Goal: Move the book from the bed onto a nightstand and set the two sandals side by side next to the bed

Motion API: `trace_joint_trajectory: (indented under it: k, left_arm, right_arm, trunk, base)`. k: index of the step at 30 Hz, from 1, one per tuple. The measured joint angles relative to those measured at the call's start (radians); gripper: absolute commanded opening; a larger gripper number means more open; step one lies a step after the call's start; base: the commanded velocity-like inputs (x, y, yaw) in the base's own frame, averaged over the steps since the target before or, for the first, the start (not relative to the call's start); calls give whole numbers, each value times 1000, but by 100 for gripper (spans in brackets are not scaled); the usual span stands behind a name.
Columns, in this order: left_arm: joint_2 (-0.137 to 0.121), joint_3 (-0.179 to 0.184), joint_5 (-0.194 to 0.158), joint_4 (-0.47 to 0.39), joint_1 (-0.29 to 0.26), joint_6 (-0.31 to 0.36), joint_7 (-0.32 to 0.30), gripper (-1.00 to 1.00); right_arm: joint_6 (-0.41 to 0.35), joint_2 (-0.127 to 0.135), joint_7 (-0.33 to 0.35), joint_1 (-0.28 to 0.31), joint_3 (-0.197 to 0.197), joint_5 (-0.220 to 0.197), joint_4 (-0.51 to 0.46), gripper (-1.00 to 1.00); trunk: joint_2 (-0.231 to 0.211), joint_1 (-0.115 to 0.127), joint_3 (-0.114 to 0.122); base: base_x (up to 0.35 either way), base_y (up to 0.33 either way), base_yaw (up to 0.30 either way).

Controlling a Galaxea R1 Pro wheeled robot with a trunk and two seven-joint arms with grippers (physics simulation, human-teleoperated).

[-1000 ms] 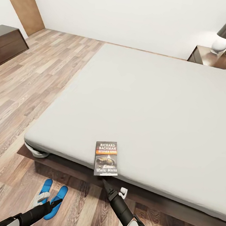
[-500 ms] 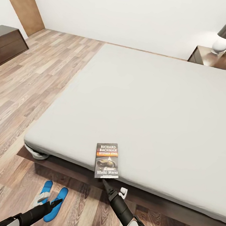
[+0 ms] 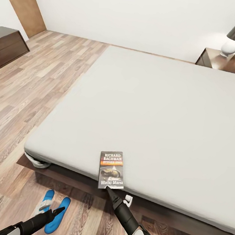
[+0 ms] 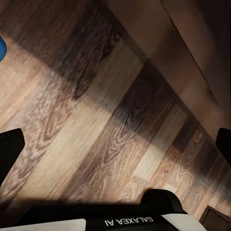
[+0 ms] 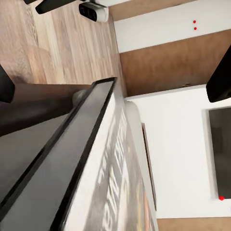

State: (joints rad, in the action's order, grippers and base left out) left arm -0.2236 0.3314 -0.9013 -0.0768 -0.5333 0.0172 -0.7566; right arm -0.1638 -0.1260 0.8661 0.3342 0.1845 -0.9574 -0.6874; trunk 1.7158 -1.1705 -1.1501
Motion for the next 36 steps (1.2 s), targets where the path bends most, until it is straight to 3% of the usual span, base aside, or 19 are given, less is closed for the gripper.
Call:
trace_joint_trajectory:
  k: [36]
  left_arm:
    - [0, 1, 0, 0, 0, -1, 0, 100]
  right_arm:
    - [0, 0, 0, 0, 0, 0, 0, 100]
  trunk:
    - [0, 0, 0]
  base:
    - [35, 1, 0]
